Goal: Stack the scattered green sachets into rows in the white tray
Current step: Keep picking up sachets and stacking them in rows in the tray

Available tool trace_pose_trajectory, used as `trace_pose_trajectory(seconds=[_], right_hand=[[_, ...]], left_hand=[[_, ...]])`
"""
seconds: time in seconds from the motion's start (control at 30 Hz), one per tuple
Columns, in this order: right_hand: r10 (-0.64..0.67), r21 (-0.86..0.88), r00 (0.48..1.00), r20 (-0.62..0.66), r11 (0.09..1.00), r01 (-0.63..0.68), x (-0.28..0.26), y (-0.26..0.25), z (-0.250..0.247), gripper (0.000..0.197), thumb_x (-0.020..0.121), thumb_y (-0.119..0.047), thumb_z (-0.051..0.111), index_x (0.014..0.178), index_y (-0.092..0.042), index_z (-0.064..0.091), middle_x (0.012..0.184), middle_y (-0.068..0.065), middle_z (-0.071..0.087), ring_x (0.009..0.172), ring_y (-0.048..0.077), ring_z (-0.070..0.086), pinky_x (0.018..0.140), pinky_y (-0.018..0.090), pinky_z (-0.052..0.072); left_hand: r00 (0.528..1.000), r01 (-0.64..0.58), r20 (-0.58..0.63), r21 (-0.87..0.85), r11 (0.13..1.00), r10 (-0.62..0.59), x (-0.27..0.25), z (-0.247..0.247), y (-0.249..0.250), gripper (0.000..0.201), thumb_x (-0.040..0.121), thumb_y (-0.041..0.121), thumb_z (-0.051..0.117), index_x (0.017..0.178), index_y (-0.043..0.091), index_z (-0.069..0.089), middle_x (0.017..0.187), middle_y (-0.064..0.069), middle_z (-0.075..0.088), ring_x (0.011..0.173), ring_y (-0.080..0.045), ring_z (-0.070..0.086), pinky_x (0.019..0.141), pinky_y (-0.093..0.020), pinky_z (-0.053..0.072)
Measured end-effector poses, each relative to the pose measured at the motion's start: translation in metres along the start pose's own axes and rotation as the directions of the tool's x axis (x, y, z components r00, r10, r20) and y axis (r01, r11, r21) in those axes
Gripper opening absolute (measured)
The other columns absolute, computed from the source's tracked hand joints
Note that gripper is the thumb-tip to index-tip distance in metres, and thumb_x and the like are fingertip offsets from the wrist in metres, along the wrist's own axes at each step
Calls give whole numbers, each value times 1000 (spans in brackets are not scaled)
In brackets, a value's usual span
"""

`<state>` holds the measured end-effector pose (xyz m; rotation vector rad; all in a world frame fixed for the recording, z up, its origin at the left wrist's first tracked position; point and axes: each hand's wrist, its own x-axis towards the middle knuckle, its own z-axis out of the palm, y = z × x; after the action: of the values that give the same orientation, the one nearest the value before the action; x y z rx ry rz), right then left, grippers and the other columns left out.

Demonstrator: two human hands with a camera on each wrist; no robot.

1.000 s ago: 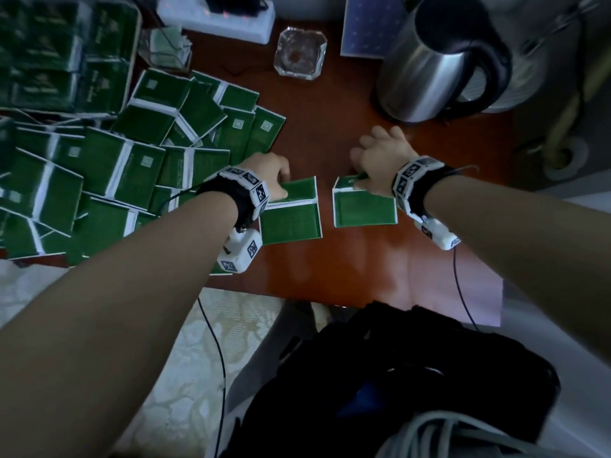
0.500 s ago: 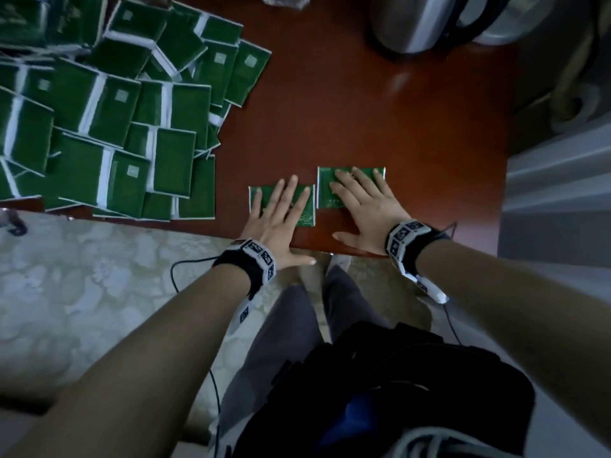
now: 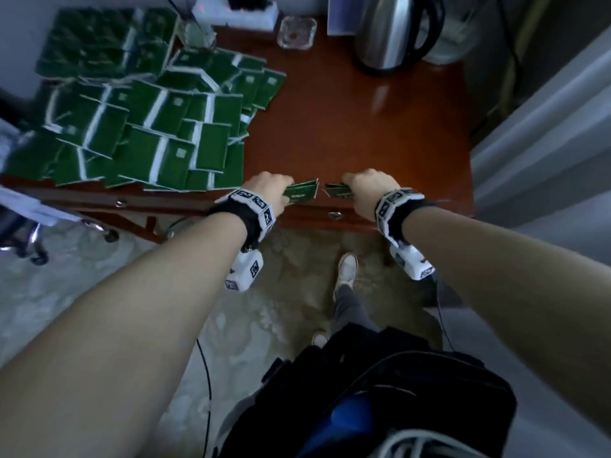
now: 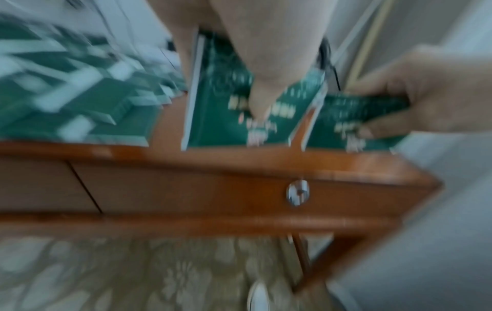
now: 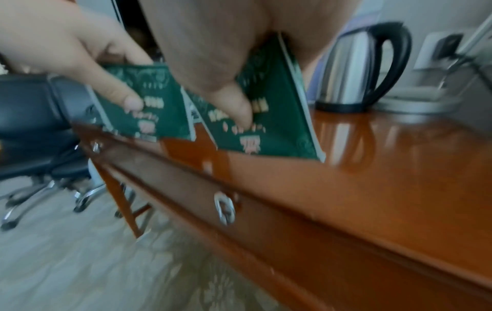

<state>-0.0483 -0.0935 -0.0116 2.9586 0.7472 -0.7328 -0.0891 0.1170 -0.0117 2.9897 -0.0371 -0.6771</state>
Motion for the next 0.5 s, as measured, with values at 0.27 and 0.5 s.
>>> trace_pose_trajectory(seconds=[0.27,0.5], right_hand=[[-3,-65,994,-108,998,-4,6,-48,-129,23,92,-12,56,112,-1,63,110,17,66,99,35,64,68,33,46],[-5,-39,993,-120,999,0,45,-70,-158,25,89,-14,60,110,0,64,109,16,67,100,34,65,77,34,52]], left_hand=[[996,67,-56,64,996,-63,-44,-130,-29,52,93,23,64,141,10,50,130,-18,61,105,-31,62,85,-37,53],[989,101,-110,31,994,-96,-38,-155,-71,69,90,30,71,149,12,40,145,-14,50,127,-30,53,99,-34,47]])
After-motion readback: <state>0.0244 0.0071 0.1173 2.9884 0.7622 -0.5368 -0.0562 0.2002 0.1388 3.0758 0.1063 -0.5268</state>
